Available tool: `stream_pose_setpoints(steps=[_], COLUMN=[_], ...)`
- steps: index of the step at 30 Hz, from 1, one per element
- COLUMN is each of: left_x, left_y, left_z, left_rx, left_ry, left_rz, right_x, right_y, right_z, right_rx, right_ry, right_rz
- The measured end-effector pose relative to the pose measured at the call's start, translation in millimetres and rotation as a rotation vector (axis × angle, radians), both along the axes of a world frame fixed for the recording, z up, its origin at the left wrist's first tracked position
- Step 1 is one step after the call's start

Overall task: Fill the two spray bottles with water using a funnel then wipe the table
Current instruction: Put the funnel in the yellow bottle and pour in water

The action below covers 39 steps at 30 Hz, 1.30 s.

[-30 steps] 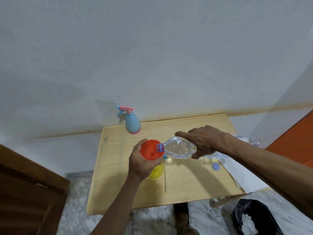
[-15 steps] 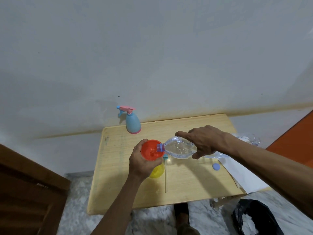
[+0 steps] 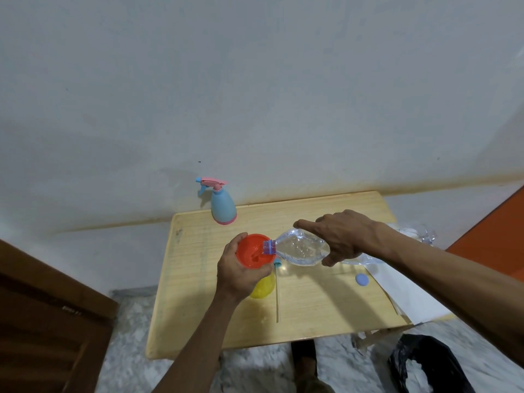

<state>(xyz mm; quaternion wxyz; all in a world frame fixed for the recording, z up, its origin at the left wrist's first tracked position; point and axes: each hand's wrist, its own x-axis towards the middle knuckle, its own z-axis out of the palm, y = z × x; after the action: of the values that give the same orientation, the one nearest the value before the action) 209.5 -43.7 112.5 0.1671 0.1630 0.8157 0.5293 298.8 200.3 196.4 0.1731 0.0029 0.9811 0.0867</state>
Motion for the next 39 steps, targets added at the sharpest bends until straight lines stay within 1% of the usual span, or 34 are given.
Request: stream_pose_setpoints(steps=[5,8,14,17,19,21,25,28,30,34,39], left_x=[1,1,1,1,1,1,0,-1,-1,1,8], left_y=[1,1,0,0,0,0,1,1,1,3,4], left_z=[1,3,2,2,2,1,-2,-5,-7,-8,-4], left_rx=[0.006,0.001,0.012,0.014,0.015,0.012,0.024,0.015,0.006,-0.014,-0.042], left_ry=[-0.008,-0.019,-0.037,-0.032,-0.021,-0.017,-0.041,-0.026,-0.019,0.013,0.055], left_rz=[0.013,0.020,0.046,0.045,0.045,0.037,0.039,0.031,0.032,0.035,0.070], right_x=[1,3,14,18,22,25,34,39,41,41,37], right_y=[1,3,0,-3,-5,-6,-5,-7,-9,-7,8], right_z=[-3,-9,-24,-33,-40,-42,-40,-39,-38,-42,-56], right_rx=[-0.011,-0.059,-0.206,-0.338,-0.446,-0.576,-0.799,-0.900,-0.926,-0.890,-0.949], right_ry=[0.014,0.022,0.052,0.093,0.169,0.285,0.601,0.818,0.918,1.011,1.062], right_rz=[0.000,-0.017,-0.122,-0.188,-0.244,-0.314,-0.476,-0.606,-0.691,-0.799,-0.877])
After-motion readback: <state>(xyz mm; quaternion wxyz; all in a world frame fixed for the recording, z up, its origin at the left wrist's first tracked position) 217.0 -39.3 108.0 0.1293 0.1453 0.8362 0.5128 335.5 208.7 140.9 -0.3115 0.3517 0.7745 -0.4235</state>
